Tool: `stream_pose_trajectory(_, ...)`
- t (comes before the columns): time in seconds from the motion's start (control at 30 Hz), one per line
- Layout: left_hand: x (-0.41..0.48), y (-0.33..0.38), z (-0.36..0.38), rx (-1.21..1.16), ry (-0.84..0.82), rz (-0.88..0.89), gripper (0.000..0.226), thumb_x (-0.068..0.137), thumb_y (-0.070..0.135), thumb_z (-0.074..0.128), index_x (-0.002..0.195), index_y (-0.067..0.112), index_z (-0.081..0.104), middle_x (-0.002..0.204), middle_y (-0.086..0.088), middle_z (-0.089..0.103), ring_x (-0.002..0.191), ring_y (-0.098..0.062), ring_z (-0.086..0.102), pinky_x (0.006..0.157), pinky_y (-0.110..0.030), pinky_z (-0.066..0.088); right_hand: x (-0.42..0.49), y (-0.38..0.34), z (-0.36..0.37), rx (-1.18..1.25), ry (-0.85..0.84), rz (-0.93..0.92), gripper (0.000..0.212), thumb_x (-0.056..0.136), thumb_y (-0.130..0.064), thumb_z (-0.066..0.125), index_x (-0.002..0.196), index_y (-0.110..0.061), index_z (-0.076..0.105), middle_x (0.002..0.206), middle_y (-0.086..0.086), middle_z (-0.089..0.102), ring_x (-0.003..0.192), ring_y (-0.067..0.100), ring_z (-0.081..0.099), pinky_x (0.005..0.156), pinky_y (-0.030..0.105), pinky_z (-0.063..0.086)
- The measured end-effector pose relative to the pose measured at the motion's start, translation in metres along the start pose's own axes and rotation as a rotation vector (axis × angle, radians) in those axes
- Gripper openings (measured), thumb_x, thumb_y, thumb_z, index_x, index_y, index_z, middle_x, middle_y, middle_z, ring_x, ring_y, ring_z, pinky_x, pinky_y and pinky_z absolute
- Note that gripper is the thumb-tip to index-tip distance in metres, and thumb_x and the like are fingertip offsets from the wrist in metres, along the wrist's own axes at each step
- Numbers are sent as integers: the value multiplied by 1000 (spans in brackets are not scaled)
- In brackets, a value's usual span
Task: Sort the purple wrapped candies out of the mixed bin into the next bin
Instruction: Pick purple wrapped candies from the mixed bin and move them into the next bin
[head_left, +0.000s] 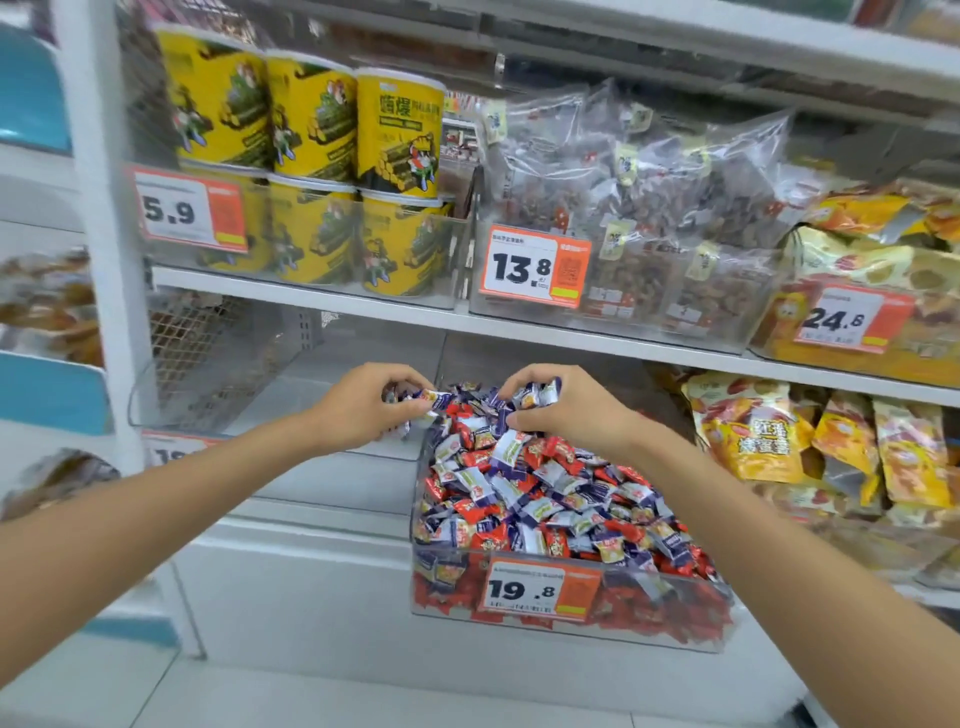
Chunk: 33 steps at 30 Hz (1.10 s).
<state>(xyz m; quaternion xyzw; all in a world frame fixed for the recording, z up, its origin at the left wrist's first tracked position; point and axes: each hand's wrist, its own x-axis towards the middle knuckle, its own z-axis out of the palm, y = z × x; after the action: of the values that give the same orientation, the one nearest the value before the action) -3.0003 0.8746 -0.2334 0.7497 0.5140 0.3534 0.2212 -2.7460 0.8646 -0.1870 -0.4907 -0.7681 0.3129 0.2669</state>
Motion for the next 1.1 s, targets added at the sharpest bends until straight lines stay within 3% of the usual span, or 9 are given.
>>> stream_pose_trajectory(0.07, -4, -24, -18, -40, 60, -45, 9, 90, 20, 68, 98, 16, 70, 73, 0, 56, 42, -6, 45, 42, -23, 41, 11, -11, 21, 26, -14, -32, 13, 85, -13, 74, 94, -20, 69, 116, -13, 62, 82, -4, 62, 76, 19, 41)
stream_pose_trajectory(0.2, -13, -84, -58, 38, 180, -139, 5, 90, 20, 68, 94, 20, 71, 70, 2, 57, 47, -4, 45, 49, -23, 36, 43, -29, 65, 89, -16, -64, 16, 86, -5, 70, 98, -14, 68, 93, 7, 67, 49, 13, 50, 52, 17, 40)
stream_pose_trajectory(0.3, -16, -126, -78, 166, 230, -234, 9, 90, 22, 68, 97, 18, 72, 82, -4, 66, 61, -11, 56, 54, -26, 36, 85, -37, 101, 40, -72, -71, 19, 82, 1, 69, 93, -15, 68, 93, 24, 64, 66, 16, 53, 60, 25, 55)
stream_pose_trajectory(0.4, -8, -146, -84, 145, 285, -267, 14, 91, 22, 66, 102, 14, 71, 85, -2, 63, 79, -22, 59, 62, -30, 36, 131, -32, 135, -63, -41, -63, 28, 77, -1, 69, 83, -28, 65, 90, 13, 67, 75, 23, 61, 74, 45, 58)
stream_pose_trajectory(0.5, 1, -156, -85, 137, 212, -282, 40, 90, 29, 67, 126, 15, 62, 117, -6, 62, 104, -20, 57, 84, -28, 41, 159, -28, 156, -175, -60, -31, 49, 77, -11, 77, 123, -19, 62, 116, 9, 64, 103, 20, 58, 84, 23, 45)
stream_pose_trajectory(0.6, 3, -160, -86, 243, 34, -282, 54, 91, 36, 65, 140, 20, 49, 144, -6, 47, 131, -24, 45, 105, -32, 36, 165, -28, 159, -320, -263, -10, 84, 76, -27, 82, 147, -19, 39, 149, 7, 40, 134, 21, 41, 103, 26, 37)
stream_pose_trajectory(0.87, 0, -107, -74, 155, -12, -193, 26, 88, 24, 70, 112, 15, 69, 108, -2, 69, 99, -14, 64, 88, -26, 50, 99, -28, 98, -483, -43, -174, 25, 92, -16, 63, 116, -18, 68, 126, 3, 61, 121, 20, 52, 103, 32, 38)
stream_pose_trajectory(0.97, -2, -67, -54, 148, -46, -123, 20, 87, 26, 71, 105, 17, 71, 96, 5, 70, 86, -7, 65, 76, -24, 53, 55, -15, 56, -438, 72, -169, 20, 91, -10, 59, 105, -18, 72, 107, -2, 64, 102, 16, 58, 95, 29, 43)
stream_pose_trajectory(1.1, -1, -11, -22, 161, -52, -4, 11, 88, 25, 70, 98, 22, 71, 86, 13, 66, 77, -5, 59, 65, -17, 45, 0, 13, 1, -465, 27, -30, 17, 94, -20, 59, 108, -25, 68, 119, -7, 59, 111, 12, 55, 95, 26, 41)
